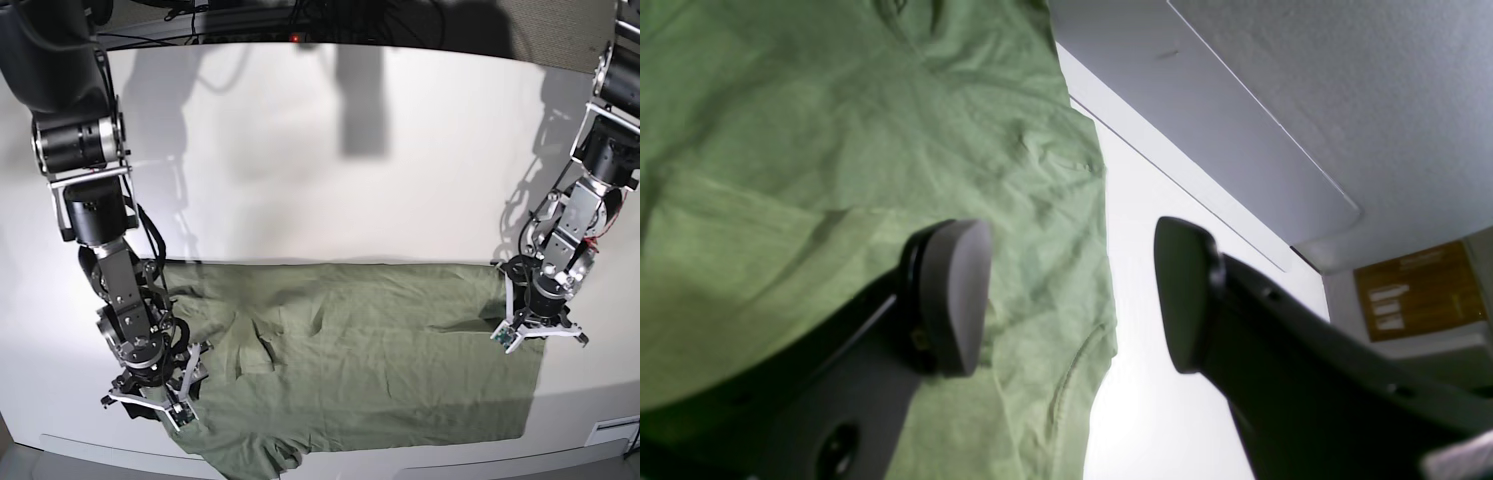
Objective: Fold the T-shirt properly
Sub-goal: 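Drag the shoulder edges with both grippers toward the shirt's hem, then pull the held shoulder edges back toward the arms' base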
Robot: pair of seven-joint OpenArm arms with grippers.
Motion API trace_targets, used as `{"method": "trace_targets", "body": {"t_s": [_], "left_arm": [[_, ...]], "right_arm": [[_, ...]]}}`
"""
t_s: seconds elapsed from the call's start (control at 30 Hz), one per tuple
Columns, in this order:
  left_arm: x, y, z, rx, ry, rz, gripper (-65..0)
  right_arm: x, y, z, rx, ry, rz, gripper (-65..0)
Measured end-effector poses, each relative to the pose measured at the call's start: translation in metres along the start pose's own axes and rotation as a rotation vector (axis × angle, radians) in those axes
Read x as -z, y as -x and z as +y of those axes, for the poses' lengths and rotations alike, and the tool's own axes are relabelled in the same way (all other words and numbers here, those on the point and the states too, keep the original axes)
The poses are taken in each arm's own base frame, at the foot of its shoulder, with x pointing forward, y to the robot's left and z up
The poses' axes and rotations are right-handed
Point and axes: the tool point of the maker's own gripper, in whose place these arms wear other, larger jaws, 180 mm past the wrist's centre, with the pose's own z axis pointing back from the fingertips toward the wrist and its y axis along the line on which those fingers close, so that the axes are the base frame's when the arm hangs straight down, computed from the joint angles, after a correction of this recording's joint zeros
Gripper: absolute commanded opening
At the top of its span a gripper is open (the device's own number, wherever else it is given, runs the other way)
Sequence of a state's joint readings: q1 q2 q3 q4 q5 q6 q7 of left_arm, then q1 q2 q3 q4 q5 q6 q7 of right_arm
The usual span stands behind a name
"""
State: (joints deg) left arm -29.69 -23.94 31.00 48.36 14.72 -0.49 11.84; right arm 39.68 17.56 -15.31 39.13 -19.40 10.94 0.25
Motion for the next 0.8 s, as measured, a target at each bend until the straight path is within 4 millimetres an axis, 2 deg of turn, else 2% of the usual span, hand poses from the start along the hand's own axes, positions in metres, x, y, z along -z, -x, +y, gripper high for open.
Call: {"method": "trace_targets", "body": {"t_s": [0.23,0.43,0.47,0.53,0.57,0.73,0.8], "left_arm": [[0.000,-0.002,0.001,0.000,-0.001,-0.012,-65.0],[0.000,-0.008,0.002,0.047,-0.009,-0.047,-65.0],[-0.001,-0.013,0.003,0.097,-0.016,-0.075,-59.7],[-0.001,-0.024,0.009,0.177,-0.032,-0.131,-40.2],[-0.001,-0.027,0.015,0.195,-0.042,-0.143,-35.4],[0.009,-0.027,0.071,0.189,-0.156,-0.064,-34.1],[0.014,-0.022,0.086,0.128,-0.171,-0.033,-34.1]], "right_arm": [[0.000,0.002,0.005,0.111,-0.016,0.018,-26.0],[0.000,0.012,0.006,0.110,-0.019,0.071,-26.0],[0.000,0.014,0.006,0.110,-0.019,0.083,-26.0],[-0.001,0.017,0.007,0.110,-0.020,0.099,-26.0],[-0.001,0.017,0.007,0.110,-0.021,0.103,-26.0],[-0.002,0.023,0.007,0.110,-0.023,0.137,-26.0],[-0.002,0.025,0.008,0.110,-0.024,0.142,-26.0]]}}
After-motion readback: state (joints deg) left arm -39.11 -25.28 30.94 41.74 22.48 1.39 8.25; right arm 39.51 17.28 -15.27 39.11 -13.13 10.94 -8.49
